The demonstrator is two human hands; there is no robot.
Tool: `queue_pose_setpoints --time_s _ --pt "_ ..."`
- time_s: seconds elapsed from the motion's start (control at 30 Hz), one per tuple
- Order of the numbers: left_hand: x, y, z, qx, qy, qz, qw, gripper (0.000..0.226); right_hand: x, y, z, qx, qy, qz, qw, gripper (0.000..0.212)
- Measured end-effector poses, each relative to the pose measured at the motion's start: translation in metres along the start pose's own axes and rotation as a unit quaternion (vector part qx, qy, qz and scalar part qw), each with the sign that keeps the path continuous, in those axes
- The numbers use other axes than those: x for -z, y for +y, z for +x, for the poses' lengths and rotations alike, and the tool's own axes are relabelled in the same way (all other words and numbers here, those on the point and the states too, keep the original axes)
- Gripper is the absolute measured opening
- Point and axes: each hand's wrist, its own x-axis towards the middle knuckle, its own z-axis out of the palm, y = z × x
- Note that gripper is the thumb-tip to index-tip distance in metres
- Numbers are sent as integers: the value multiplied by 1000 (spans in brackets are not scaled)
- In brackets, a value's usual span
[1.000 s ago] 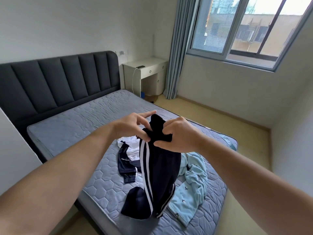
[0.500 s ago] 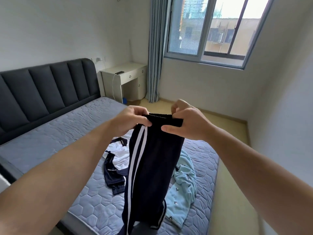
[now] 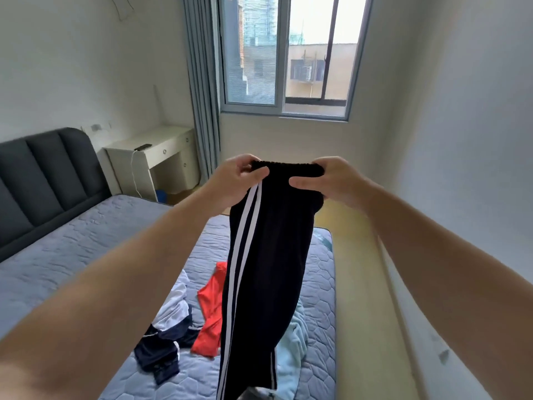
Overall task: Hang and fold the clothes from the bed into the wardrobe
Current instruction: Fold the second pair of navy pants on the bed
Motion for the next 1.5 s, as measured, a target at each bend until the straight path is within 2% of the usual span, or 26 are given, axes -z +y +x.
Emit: queue_pose_setpoints --time_s 0.13,0.23,0.4,0.5,0.6,0.7,0.77,0.87,1.0,1.1,1.23,1.5 --pt "-22 11 35 -49 14 99 994 13 34 9 17 4 -1 -82 997 41" --pt "-41 11 58 -51 19 115 992 22 48 23 31 19 38 -156 987 36" --pt "-73 7 104 -53 -9 108 993 22 80 51 58 -26 24 -99 994 32" --pt "-91 4 136 -41 -28 66 997 22 104 72 79 -59 -17 -21 998 35" --pt "-111 -2 175 -15 -42 61 997 33 126 100 110 -78 -30 -1 996 33" --pt "-127 -14 220 13 -118 120 986 47 142 131 148 -66 -17 -92 993 31" --pt "-139 -23 254 27 -154 211 965 36 147 153 177 -50 -8 -156 986 34" --pt "-162 -35 307 27 -120 304 945 29 152 181 217 -33 9 -170 985 33" --pt "-187 -48 361 14 -42 351 935 26 162 202 259 -10 75 -211 975 36" --pt "-202 -56 388 13 5 286 958 25 170 213 278 29 127 -240 962 33" --pt "-216 -56 404 5 39 175 984 22 176 220 284 65 172 -217 959 32" --pt "-221 -64 374 -13 83 101 991 25 168 220 250 129 183 -249 942 33"
